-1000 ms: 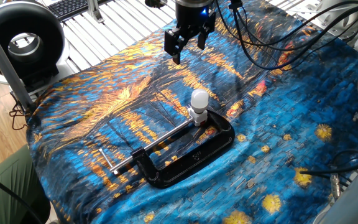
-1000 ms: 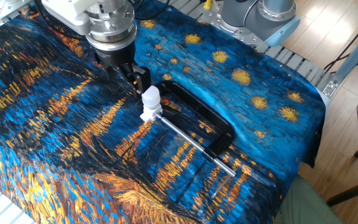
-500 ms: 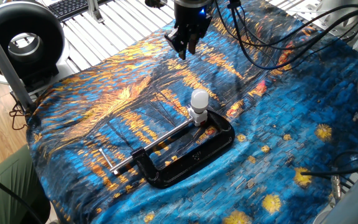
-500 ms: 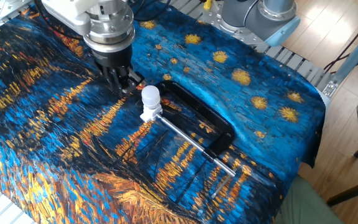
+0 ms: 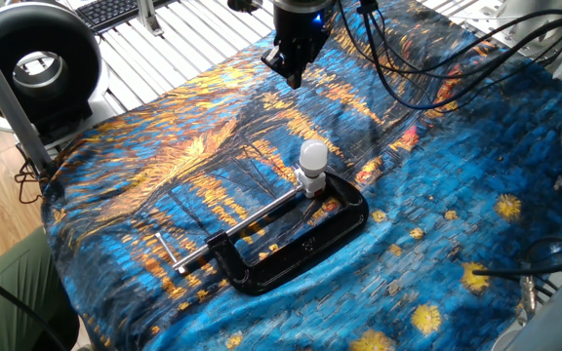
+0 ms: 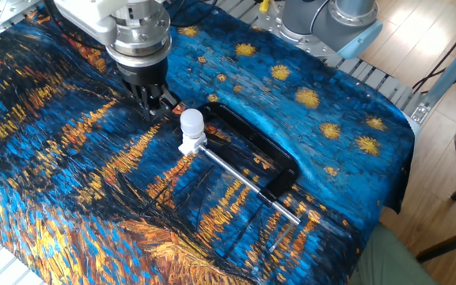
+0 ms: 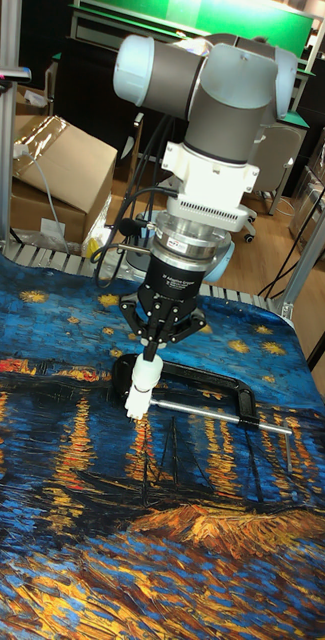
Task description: Take out the light bulb by rotating it
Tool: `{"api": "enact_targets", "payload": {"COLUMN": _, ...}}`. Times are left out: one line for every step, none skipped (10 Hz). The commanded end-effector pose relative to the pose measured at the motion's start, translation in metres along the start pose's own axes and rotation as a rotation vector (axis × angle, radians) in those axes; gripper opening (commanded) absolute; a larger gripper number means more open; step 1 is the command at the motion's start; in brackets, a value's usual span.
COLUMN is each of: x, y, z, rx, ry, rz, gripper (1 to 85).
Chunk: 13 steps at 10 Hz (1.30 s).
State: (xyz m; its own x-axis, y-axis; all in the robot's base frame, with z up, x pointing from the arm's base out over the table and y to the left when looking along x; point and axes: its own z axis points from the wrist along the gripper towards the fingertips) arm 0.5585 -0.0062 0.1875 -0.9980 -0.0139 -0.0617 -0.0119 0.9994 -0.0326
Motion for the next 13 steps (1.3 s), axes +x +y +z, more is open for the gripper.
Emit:
{"api": "enact_targets", "payload": {"x": 0.0029, "y": 0.0016, "z": 0.0008, "rx": -0.014, "ry": 0.000, "rz": 0.002, "gripper": 1.0}}
{"api": "enact_targets", "payload": {"x": 0.0031, "y": 0.0013, "z": 0.0012, "rx": -0.014, "ry": -0.002, "rz": 0.004, "gripper": 1.0}}
{"api": "enact_targets", "payload": {"x": 0.0029, "y": 0.0016, "z": 0.0015, "rx": -0.017, "ry": -0.005, "rz": 0.004, "gripper": 1.0}}
{"api": "enact_targets", "payload": {"x": 0.0026, "y": 0.0018, "z": 0.0015, "rx": -0.019, "ry": -0.007, "rz": 0.004, "gripper": 1.0}}
{"api": "enact_targets", "payload": {"x": 0.0017, "y": 0.0026, "z": 0.0023, "rx": -0.022, "ry": -0.010, "rz": 0.006, "gripper": 1.0}}
{"api": "enact_targets", "payload": {"x": 0.0015, "y": 0.0024, "z": 0.0042, "rx": -0.026, "ry": -0.017, "rz": 0.005, "gripper": 1.0}}
{"api": "enact_targets", "payload": {"x": 0.0009, "y": 0.0036, "z": 0.0049, "rx": -0.034, "ry": -0.024, "rz": 0.004, "gripper": 1.0}}
{"api": "enact_targets", "payload": {"x": 0.0009, "y": 0.0040, "z": 0.0049, "rx": -0.036, "ry": -0.024, "rz": 0.010, "gripper": 1.0}}
{"api": "enact_targets", "payload": {"x": 0.0029, "y": 0.0020, "z": 0.0050, "rx": -0.028, "ry": -0.016, "rz": 0.014, "gripper": 1.0}}
{"api": "enact_targets", "payload": {"x": 0.0033, "y": 0.0020, "z": 0.0050, "rx": -0.028, "ry": -0.014, "rz": 0.012, "gripper": 1.0}}
{"api": "enact_targets", "payload": {"x": 0.0025, "y": 0.0028, "z": 0.0049, "rx": -0.031, "ry": -0.017, "rz": 0.014, "gripper": 1.0}}
{"api": "enact_targets", "payload": {"x": 0.0025, "y": 0.0068, "z": 0.0048, "rx": -0.047, "ry": -0.017, "rz": 0.020, "gripper": 1.0}}
{"api": "enact_targets", "payload": {"x": 0.0008, "y": 0.0083, "z": 0.0047, "rx": -0.053, "ry": -0.024, "rz": 0.017, "gripper": 1.0}}
